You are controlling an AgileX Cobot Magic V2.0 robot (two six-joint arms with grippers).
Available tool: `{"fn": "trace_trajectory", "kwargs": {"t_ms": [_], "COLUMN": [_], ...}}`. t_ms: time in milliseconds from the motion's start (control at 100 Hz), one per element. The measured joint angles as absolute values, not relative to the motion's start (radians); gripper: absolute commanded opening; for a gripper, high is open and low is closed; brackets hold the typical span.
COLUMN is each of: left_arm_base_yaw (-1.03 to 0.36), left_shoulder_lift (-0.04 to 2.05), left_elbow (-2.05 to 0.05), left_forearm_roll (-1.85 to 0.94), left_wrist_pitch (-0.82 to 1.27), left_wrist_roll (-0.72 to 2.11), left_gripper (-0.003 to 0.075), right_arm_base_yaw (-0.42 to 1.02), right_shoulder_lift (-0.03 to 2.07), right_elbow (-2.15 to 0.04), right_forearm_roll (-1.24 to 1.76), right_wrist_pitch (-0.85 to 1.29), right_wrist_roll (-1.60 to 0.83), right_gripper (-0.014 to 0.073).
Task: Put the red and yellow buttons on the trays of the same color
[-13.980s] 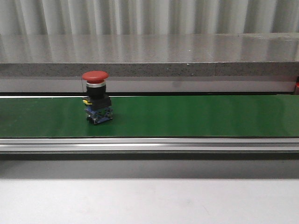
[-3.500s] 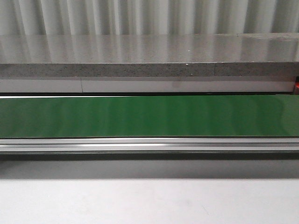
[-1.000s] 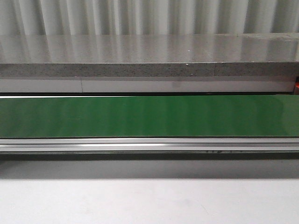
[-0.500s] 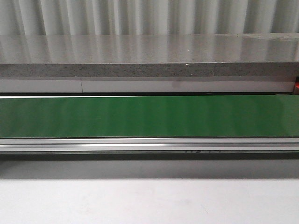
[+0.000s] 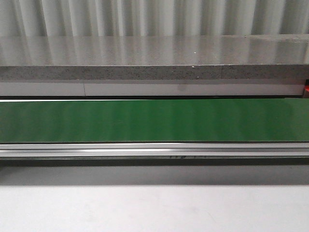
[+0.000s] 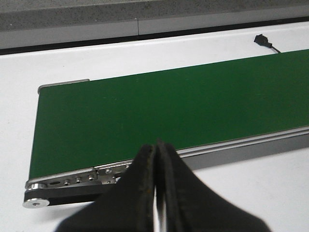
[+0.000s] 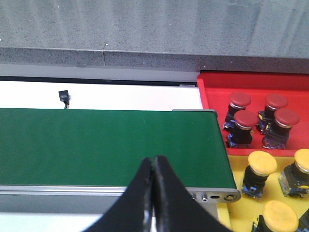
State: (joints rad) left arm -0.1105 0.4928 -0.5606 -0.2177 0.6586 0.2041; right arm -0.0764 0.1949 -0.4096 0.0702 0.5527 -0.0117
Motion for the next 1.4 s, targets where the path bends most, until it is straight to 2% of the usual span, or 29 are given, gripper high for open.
{"fn": "trace_trajectory", "kwargs": {"t_ms": [280, 780, 1400], "left_arm_base_yaw": [-0.111, -0.111, -0.111], "left_shoulder_lift": [0.493, 0.493, 0.493], "left_elbow": [-0.561, -0.561, -0.561], "left_forearm_roll": [-0.218, -0.218, -0.217], "left_wrist_pitch": [0.659, 0.659, 0.659], "left_wrist_roll": [0.204, 0.204, 0.204], "left_gripper": [-0.002, -0.002, -0.002], "right_arm_base_yaw": [-0.076, -0.076, -0.069], "right_shoulder_lift": [0.044, -0.011, -0.011], "right_elbow": [-0.283, 0.024, 0.028], "right_forearm_roll": [0.07, 0.032, 0.01], "right_wrist_pitch": [0.465, 0.026, 0.0], "right_wrist_roll": [-0.015, 0.034, 0.058], "right_gripper": [-0.0066, -0.0066, -0.0066]}}
